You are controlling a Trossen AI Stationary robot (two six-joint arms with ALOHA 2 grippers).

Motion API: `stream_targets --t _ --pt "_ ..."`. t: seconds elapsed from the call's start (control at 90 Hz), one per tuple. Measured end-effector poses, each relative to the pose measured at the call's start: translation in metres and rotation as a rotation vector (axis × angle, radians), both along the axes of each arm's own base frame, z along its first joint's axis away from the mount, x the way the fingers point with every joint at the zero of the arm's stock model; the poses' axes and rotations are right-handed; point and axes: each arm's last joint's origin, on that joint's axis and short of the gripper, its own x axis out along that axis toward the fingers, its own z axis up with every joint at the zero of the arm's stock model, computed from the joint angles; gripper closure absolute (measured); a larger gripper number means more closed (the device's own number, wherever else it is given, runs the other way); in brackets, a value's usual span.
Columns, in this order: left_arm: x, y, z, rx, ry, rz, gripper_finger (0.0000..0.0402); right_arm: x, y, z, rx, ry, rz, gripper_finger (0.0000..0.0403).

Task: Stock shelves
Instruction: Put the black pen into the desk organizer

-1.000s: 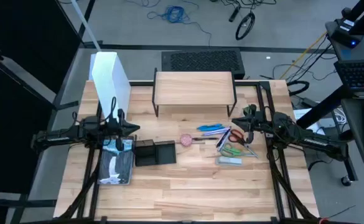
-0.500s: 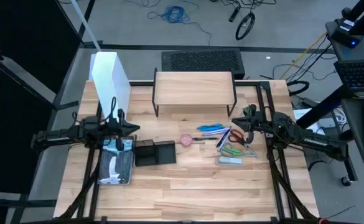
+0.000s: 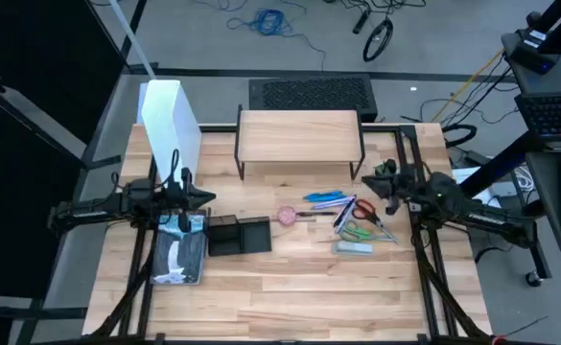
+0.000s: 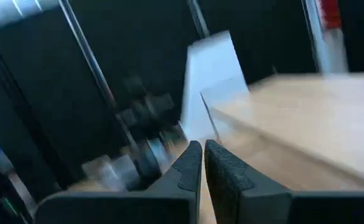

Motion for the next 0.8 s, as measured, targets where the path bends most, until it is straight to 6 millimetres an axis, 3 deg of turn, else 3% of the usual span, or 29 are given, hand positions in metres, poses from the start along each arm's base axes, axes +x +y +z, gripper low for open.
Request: stream_targets --t 0.133,0.256,0.389,0.533,0.8 --pt "0.000 0.000 0.000 0.000 0.000 0.000 0.0398 -0.001 0.008 0.021 -0.084 -0.195 0.065 0.0397" --pt "0.000 0.000 0.000 0.000 0.000 0.000 0.0398 0.009 0.014 0.038 -0.140 -0.165 0.008 0.0397" --pt "0.000 0.000 0.000 0.000 0.000 0.000 0.0398 0.043 0.019 0.048 -0.183 0.082 -0.067 0.0397" --pt "0.000 0.000 0.000 0.000 0.000 0.000 0.0398 0.093 0.024 0.055 -0.253 0.439 -0.100 0.0397" --pt "0.000 0.000 0.000 0.000 0.000 0.000 0.0398 0.183 0.028 0.066 -0.462 1.034 -0.013 0.0397"
